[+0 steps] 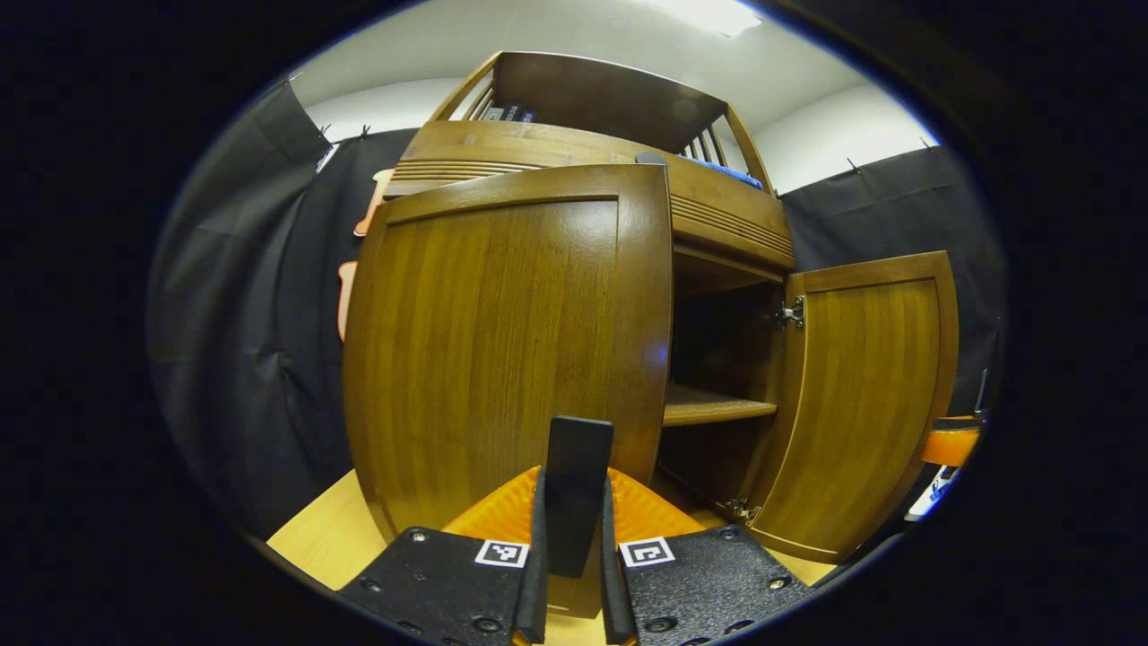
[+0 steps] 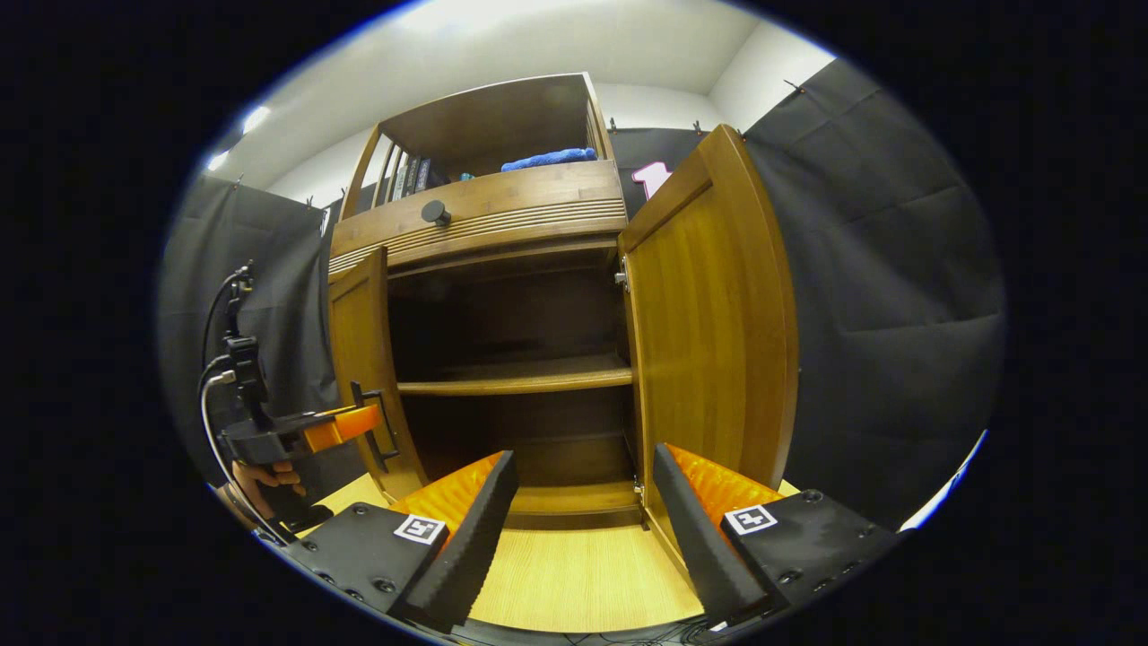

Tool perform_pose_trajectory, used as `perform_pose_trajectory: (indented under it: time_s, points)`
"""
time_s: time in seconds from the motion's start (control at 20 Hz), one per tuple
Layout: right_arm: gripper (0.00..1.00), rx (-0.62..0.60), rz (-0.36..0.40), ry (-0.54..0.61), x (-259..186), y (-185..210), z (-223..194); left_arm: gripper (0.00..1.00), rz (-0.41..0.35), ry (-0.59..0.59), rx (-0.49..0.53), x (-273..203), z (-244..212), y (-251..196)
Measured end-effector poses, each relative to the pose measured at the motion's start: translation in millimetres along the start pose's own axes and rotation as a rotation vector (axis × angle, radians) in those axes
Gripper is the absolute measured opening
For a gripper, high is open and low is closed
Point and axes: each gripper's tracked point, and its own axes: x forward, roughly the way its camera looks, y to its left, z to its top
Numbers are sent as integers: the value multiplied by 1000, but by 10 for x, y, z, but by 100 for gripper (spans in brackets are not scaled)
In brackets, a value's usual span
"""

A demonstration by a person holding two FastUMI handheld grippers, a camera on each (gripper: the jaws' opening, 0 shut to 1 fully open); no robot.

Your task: Open the right door of the double-door shoe cabinet with the right hand, and open the left door with the left hand.

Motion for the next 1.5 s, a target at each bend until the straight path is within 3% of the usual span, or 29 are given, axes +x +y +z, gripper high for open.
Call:
perform_pose_trajectory:
  time_s: [0.45,0.8,1.15,1.2,1.25,1.3,1.5]
  points:
    - [98,9,46,12,99,114,-83,23,156,-65,-5,-615,77,432]
    - [98,13,87,17,234,234,-111,23,234,-66,-16,-897,104,654]
    - [98,3,142,33,363,421,-144,25,390,-92,14,-1210,167,1193]
    - [98,2,148,35,379,452,-149,24,377,-81,8,-1205,152,1259]
    - [98,1,149,37,400,460,-158,12,344,-81,-7,-1211,170,1270]
    - [98,1,151,38,419,469,-157,18,325,-81,-20,-1213,174,1300]
    - [98,-3,155,38,475,497,-135,18,274,-77,11,-1268,196,1510]
